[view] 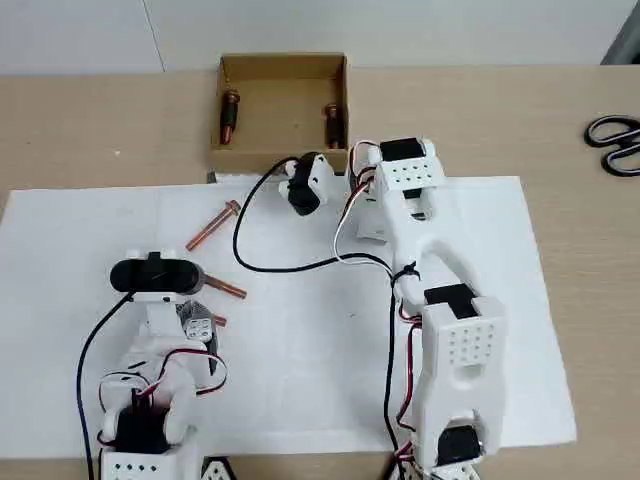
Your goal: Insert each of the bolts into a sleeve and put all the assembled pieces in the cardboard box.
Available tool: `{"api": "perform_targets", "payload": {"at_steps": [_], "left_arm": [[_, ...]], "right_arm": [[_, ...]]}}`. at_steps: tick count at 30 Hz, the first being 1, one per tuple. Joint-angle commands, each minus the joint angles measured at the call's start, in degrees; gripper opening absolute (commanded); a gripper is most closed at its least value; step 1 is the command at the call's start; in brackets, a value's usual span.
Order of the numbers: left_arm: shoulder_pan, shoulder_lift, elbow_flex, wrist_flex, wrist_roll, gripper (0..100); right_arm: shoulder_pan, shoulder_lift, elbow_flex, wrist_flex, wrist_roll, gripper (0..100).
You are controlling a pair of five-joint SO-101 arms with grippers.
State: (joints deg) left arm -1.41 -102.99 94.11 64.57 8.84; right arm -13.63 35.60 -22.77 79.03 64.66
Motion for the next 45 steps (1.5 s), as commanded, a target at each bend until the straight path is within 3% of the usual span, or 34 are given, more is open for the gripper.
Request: {"api": "perform_targets", "payload": {"at_steps": [1, 5, 14, 24, 27, 35, 45], "left_arm": [[-0.1, -0.4, -2.2, 0.2, -0.2, 1], [0.1, -0.4, -2.2, 0.2, -0.2, 1], [0.2, -0.4, -2.2, 0.2, -0.2, 1], [-0.1, -0.4, -2.2, 0.2, 0.1, 1], [-0.2, -0.4, -2.2, -0.5, 3.0, 1], [0.2, 0.0, -16.6, 0.0, 5.3, 1], [3.0, 1.7, -34.5, 13.8, -1.0, 1]], "right_arm": [[0.4, -2.3, -4.6, 6.5, -6.7, 0.7], [0.0, -4.5, -10.6, 10.1, -12.8, 0.3], [0.5, -10.4, -16.0, 19.5, -34.7, 0.3], [4.6, -22.2, -15.8, 20.4, -58.5, 0.3], [4.7, -27.0, -14.5, 21.0, -65.0, 0.3], [4.8, -47.1, 13.0, 20.6, -70.3, 0.3], [8.4, -67.6, 40.2, 19.6, -70.2, 0.3]]}}
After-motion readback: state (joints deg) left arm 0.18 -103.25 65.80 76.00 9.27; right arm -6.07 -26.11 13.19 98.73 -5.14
